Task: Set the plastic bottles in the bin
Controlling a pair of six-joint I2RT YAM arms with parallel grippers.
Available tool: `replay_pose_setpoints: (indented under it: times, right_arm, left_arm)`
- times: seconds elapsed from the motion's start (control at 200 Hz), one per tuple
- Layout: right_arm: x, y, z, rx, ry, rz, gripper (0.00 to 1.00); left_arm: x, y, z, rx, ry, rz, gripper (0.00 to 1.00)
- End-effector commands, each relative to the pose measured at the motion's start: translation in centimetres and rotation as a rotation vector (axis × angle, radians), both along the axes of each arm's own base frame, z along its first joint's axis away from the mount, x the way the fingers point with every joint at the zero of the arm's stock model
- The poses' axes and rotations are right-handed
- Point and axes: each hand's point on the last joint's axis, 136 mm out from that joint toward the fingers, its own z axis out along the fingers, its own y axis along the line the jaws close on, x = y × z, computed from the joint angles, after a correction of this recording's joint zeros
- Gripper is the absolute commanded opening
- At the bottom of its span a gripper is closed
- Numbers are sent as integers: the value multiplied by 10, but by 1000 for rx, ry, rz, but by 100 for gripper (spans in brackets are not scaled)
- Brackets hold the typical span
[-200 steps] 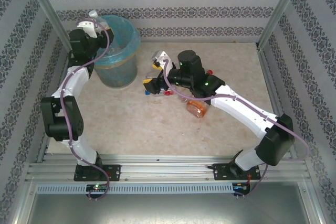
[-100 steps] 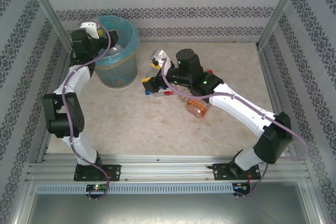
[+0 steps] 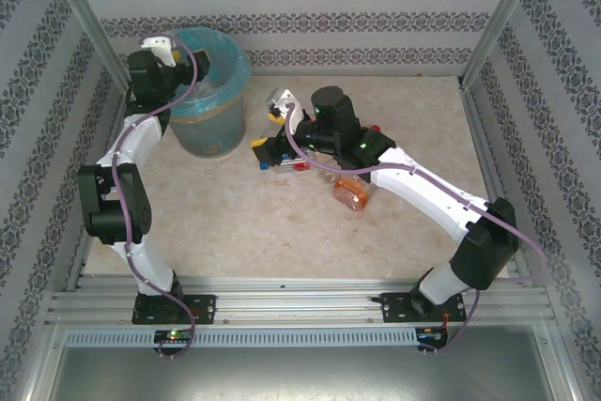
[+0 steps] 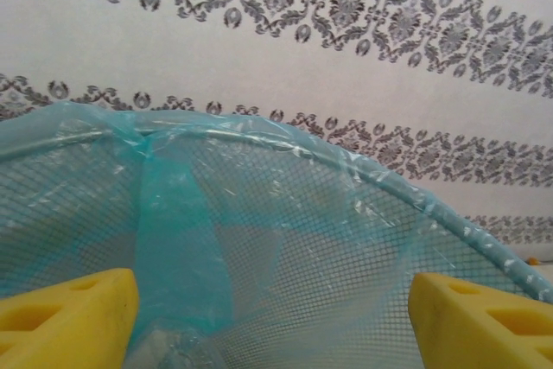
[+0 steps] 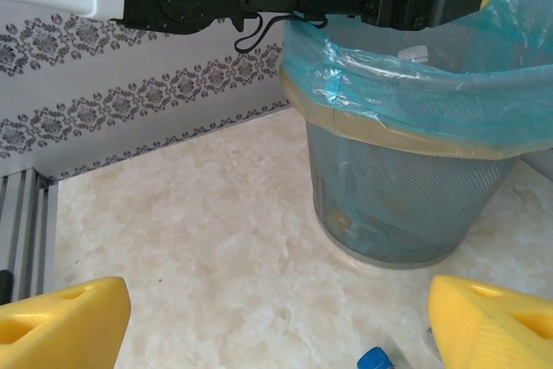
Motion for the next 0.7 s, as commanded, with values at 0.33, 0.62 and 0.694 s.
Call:
replay_pose_setpoints:
  times: [0.33, 0.62, 0.694]
  right_arm:
    - [16, -3, 8, 1, 53, -68, 88]
    - [38, -26, -1, -34, 118, -118, 84]
    - [44, -32, -5, -48, 136, -137, 84]
  left_arm:
    - [-22, 19, 81, 32, -127, 83, 84]
    - [-69, 19, 152, 94, -253, 124, 85]
    - [-86, 17, 165, 107, -273, 130, 84]
